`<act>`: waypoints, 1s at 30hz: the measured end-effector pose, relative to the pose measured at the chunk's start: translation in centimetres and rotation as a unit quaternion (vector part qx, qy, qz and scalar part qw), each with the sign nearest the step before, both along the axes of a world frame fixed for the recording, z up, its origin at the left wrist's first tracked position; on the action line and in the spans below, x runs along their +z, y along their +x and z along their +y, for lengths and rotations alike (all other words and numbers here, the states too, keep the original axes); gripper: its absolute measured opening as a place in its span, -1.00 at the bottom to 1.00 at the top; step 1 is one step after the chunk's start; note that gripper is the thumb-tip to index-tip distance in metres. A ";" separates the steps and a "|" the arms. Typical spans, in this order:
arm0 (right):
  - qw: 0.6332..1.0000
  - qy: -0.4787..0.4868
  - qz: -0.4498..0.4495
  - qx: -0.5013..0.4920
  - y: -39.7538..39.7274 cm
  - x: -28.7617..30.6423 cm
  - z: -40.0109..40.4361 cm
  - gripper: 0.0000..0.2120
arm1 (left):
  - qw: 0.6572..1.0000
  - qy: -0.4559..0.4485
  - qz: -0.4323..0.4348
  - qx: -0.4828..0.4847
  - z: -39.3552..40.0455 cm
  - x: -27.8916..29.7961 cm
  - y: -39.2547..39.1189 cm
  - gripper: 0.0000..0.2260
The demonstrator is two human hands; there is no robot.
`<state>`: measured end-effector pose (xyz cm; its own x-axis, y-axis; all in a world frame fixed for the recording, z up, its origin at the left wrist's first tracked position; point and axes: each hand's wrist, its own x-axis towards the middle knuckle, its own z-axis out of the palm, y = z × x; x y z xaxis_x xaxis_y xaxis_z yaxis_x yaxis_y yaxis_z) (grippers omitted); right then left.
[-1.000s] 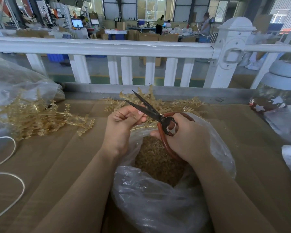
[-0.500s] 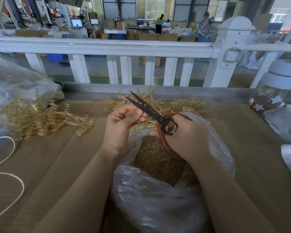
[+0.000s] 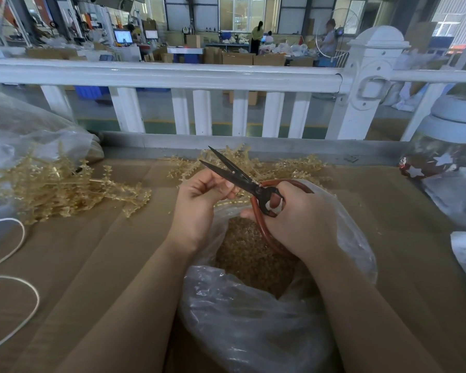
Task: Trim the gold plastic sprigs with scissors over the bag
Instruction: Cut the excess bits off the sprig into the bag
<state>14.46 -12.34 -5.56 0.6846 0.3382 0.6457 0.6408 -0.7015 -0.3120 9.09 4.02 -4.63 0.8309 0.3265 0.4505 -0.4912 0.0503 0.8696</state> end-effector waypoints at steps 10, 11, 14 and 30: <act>1.000 0.013 0.005 0.010 -0.1 -0.2 0.2 -0.33 | 0.999 -0.021 0.034 0.001 0.5 -0.1 0.1 -0.93; 1.000 0.021 0.008 0.013 -0.1 -0.2 0.3 -0.35 | 0.999 -0.036 0.041 -0.002 0.5 -0.1 0.1 -0.94; 0.998 0.054 0.032 0.009 0.1 -0.6 0.4 -0.60 | 0.995 -0.075 0.058 -0.022 0.1 -0.2 0.0 -0.93; 0.948 0.196 0.220 0.119 0.3 -0.2 0.9 -0.85 | 0.993 -0.031 0.086 -0.076 -0.6 -0.1 0.0 -0.94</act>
<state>14.75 -11.42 -5.80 0.8516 0.3092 0.4232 0.5133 -0.3284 -0.7929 9.11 3.47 -4.69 0.9358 0.2139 0.2802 -0.3178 0.1675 0.9332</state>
